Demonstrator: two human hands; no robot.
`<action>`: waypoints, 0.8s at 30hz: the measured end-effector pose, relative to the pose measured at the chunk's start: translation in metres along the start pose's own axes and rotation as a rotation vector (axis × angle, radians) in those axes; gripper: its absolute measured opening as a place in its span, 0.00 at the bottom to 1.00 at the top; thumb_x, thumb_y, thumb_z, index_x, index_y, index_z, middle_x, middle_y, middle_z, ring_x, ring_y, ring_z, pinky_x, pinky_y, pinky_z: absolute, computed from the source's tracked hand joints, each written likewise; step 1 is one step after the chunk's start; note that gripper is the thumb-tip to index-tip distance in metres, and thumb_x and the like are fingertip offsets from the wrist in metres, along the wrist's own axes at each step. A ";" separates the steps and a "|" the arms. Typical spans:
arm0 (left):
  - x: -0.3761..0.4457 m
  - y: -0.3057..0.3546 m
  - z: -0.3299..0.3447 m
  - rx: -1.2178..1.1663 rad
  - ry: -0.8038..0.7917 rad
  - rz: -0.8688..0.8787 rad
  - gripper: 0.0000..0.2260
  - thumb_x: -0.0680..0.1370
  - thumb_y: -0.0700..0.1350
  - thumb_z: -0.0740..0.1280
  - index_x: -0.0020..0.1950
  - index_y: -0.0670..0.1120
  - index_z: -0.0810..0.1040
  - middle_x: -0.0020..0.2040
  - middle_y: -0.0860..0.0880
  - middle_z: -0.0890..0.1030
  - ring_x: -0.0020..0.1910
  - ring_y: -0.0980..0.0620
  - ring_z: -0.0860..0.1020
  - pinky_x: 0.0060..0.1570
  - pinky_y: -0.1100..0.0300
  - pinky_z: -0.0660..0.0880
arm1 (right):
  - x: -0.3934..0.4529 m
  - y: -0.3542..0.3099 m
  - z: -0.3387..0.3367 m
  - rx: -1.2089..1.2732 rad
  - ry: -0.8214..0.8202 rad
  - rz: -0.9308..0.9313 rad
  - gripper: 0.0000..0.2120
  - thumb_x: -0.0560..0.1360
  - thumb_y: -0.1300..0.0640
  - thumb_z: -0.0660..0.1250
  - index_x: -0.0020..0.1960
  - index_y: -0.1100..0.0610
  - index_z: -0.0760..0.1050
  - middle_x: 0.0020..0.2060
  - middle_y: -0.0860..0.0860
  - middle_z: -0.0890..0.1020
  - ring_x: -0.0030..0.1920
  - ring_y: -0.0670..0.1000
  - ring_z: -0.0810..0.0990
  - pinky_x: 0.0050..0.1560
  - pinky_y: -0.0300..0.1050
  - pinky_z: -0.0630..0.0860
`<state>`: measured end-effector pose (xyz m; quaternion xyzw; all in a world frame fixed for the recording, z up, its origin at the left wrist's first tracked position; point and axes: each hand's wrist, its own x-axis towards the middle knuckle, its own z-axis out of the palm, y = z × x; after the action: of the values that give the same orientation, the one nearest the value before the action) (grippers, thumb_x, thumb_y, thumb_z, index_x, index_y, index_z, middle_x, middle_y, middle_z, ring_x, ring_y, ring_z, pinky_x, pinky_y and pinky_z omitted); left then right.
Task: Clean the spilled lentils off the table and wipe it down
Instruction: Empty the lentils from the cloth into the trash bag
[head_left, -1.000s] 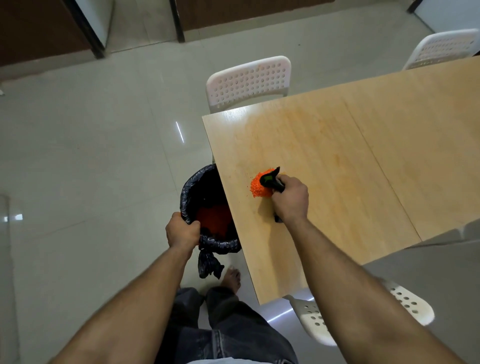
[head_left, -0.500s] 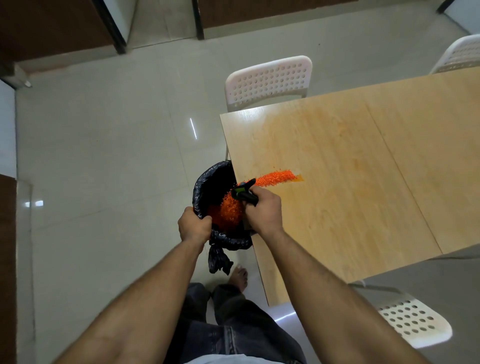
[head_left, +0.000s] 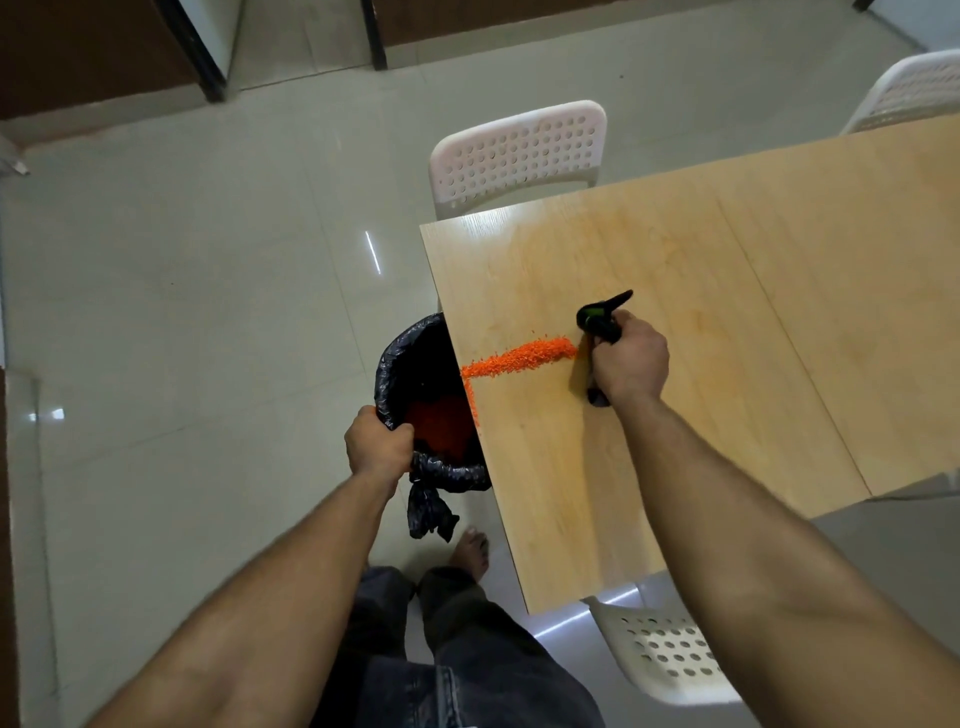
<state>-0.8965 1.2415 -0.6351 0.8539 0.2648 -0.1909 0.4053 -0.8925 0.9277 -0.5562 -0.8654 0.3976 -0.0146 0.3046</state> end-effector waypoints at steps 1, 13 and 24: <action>0.002 -0.001 0.002 -0.007 -0.002 -0.006 0.11 0.69 0.42 0.70 0.50 0.45 0.77 0.44 0.45 0.82 0.42 0.42 0.82 0.43 0.42 0.84 | -0.001 -0.003 0.002 -0.006 -0.021 -0.020 0.23 0.75 0.61 0.67 0.68 0.47 0.81 0.58 0.52 0.84 0.59 0.57 0.82 0.55 0.48 0.79; 0.006 -0.007 0.005 -0.046 -0.022 -0.024 0.12 0.66 0.44 0.67 0.48 0.49 0.76 0.44 0.46 0.82 0.41 0.42 0.83 0.39 0.40 0.85 | -0.061 -0.016 0.049 0.120 -0.209 -0.156 0.22 0.75 0.62 0.68 0.68 0.51 0.81 0.59 0.52 0.84 0.60 0.55 0.80 0.61 0.48 0.78; -0.002 0.001 -0.001 -0.031 0.020 -0.022 0.10 0.70 0.40 0.71 0.51 0.44 0.77 0.44 0.45 0.81 0.43 0.42 0.81 0.43 0.43 0.84 | -0.123 -0.042 0.084 0.220 -0.308 -0.224 0.15 0.73 0.61 0.69 0.57 0.50 0.84 0.49 0.49 0.86 0.51 0.52 0.83 0.52 0.46 0.79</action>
<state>-0.8970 1.2412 -0.6328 0.8464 0.2812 -0.1828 0.4136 -0.9249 1.0776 -0.5753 -0.8578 0.2436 0.0407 0.4508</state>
